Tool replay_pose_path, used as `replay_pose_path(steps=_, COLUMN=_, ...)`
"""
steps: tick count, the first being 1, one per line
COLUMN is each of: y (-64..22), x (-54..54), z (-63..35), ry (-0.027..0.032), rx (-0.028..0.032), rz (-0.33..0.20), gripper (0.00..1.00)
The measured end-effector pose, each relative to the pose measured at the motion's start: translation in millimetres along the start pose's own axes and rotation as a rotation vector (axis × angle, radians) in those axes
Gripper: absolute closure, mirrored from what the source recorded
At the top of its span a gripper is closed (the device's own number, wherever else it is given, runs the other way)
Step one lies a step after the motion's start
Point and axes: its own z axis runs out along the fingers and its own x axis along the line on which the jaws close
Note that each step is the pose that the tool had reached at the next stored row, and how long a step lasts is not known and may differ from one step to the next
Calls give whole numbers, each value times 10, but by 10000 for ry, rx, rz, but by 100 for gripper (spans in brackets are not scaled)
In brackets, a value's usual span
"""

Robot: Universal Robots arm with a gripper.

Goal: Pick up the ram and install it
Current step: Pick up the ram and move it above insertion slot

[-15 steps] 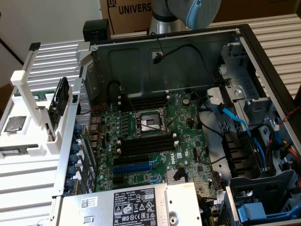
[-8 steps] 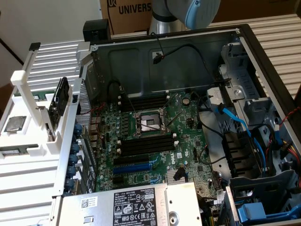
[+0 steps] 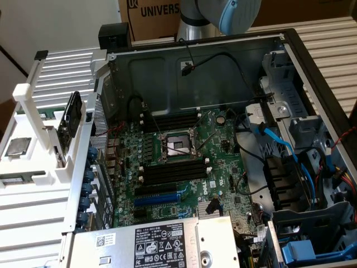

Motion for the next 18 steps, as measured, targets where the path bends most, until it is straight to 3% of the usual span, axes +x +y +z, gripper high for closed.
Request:
replay_pose_path(steps=3, y=0, x=0, z=8, ry=-4, rx=-10, rz=-539, gripper=90)
replay_pose_path(steps=9, y=0, x=1, z=54, ry=-13, rx=-39, rz=-2185, gripper=90)
replay_pose_path(steps=18, y=1, x=2, z=94, ry=-24, rx=-68, rz=-3820, gripper=90)
